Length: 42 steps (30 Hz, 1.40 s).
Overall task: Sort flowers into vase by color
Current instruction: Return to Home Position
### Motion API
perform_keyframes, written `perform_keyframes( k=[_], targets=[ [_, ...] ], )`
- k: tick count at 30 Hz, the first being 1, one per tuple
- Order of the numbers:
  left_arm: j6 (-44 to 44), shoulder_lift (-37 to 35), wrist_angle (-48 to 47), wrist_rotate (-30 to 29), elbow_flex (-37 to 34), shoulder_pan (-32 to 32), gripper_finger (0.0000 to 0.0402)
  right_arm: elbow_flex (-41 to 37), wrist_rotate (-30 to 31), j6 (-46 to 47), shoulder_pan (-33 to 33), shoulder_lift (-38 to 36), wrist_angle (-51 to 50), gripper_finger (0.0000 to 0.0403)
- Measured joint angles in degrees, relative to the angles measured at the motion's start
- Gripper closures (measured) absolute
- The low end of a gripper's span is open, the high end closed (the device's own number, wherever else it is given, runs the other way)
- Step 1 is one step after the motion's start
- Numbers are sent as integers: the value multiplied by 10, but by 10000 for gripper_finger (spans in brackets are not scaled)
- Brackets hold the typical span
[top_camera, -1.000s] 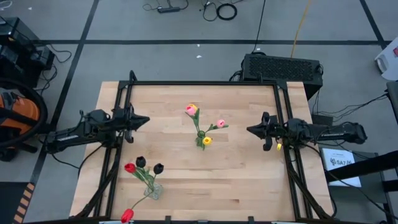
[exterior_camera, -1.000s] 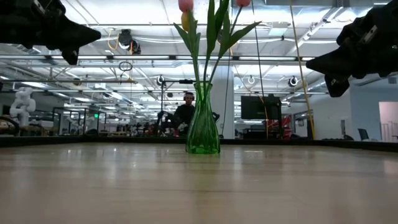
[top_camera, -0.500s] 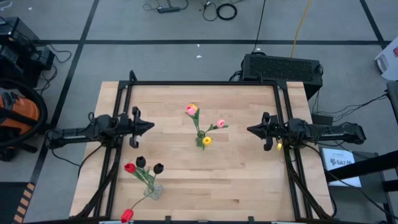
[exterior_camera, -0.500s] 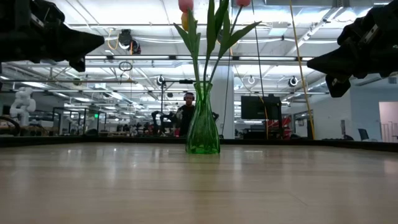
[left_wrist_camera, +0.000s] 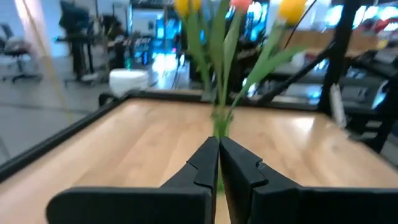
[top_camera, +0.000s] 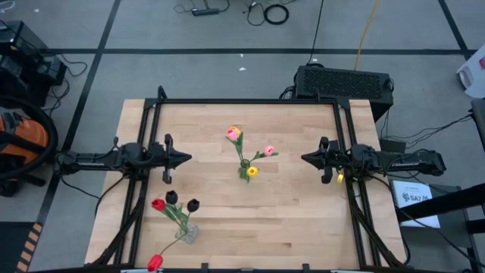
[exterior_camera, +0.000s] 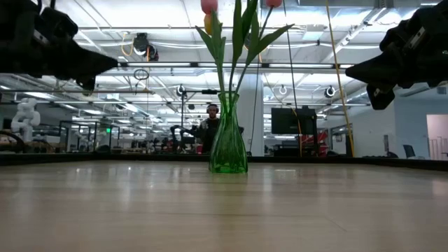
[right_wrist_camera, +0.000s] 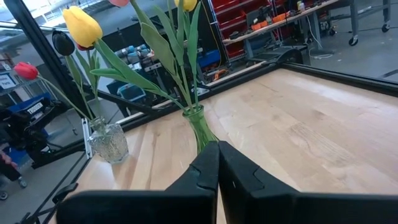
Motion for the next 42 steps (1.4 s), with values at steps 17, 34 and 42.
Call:
perform_keyframes(
  k=[17, 34, 42],
  targets=[
    [-4, 4, -46, 8, 0, 0, 379, 0, -9, -54, 0, 0, -28, 403],
    [-4, 4, -46, 9, 0, 0, 379, 1, -42, -76, 0, -1, -41, 403],
    [-4, 4, -46, 9, 0, 0, 379, 1, -42, -23, 0, -1, -41, 403]
  ],
)
